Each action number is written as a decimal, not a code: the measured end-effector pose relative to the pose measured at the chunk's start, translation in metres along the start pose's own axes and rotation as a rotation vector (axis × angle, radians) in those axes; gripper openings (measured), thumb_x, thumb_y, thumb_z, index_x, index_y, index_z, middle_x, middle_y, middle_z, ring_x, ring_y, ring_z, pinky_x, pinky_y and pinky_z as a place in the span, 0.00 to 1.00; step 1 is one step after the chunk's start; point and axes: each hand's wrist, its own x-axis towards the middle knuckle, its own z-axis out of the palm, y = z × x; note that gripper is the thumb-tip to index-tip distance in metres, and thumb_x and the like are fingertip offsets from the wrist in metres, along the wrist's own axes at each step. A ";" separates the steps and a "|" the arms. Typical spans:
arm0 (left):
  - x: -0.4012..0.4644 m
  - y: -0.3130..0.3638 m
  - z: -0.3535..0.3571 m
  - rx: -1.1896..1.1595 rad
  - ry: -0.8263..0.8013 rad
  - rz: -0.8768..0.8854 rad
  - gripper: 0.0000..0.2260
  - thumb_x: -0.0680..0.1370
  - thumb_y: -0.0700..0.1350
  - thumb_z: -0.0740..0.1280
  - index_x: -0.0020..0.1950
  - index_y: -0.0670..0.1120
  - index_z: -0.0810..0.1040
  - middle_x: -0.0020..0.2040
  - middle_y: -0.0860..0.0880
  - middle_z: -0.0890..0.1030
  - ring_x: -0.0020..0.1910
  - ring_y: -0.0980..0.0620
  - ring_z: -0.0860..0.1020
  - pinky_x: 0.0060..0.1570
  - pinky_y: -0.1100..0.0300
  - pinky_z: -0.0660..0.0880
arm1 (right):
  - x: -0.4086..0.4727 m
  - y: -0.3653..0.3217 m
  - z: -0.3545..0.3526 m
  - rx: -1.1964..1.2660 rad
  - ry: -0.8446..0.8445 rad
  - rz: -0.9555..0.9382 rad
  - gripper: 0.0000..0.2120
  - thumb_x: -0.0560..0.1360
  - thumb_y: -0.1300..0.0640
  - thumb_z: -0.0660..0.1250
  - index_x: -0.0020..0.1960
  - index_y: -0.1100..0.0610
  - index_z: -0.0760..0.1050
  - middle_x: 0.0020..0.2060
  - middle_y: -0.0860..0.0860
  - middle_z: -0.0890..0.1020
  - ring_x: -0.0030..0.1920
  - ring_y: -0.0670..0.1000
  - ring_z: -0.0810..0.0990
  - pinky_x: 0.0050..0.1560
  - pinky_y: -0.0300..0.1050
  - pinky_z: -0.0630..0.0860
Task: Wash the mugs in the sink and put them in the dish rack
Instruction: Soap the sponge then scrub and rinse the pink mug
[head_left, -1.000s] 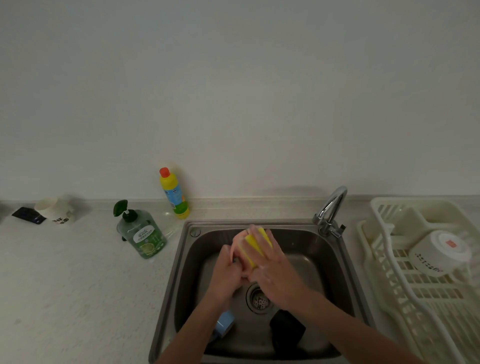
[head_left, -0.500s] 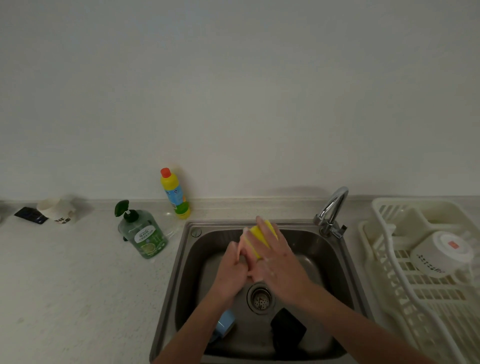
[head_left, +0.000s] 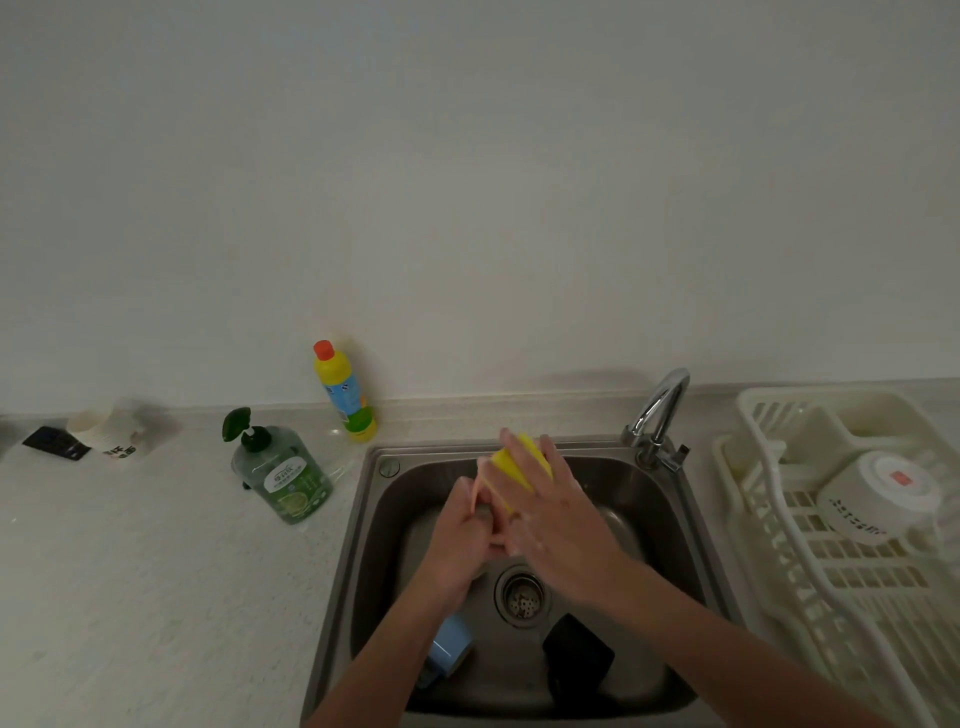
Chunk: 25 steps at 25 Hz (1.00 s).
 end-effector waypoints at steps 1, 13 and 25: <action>-0.001 -0.001 0.000 -0.007 -0.012 -0.015 0.09 0.77 0.30 0.54 0.54 0.38 0.69 0.52 0.34 0.77 0.51 0.38 0.82 0.48 0.41 0.82 | 0.004 0.006 -0.003 -0.029 0.001 -0.020 0.26 0.79 0.52 0.52 0.75 0.55 0.67 0.78 0.55 0.59 0.79 0.54 0.50 0.78 0.52 0.47; -0.006 -0.001 0.006 -0.001 -0.011 -0.027 0.12 0.77 0.29 0.55 0.57 0.39 0.70 0.55 0.34 0.77 0.54 0.36 0.80 0.48 0.40 0.82 | 0.004 0.012 -0.002 -0.172 -0.036 -0.123 0.21 0.78 0.53 0.55 0.68 0.54 0.74 0.77 0.56 0.62 0.78 0.61 0.54 0.73 0.64 0.62; -0.005 -0.006 0.006 0.036 0.081 -0.046 0.08 0.76 0.32 0.56 0.51 0.41 0.71 0.51 0.35 0.77 0.46 0.43 0.79 0.46 0.39 0.81 | -0.004 0.012 0.005 -0.043 -0.060 -0.037 0.24 0.80 0.50 0.52 0.75 0.47 0.65 0.80 0.50 0.50 0.80 0.56 0.48 0.75 0.55 0.60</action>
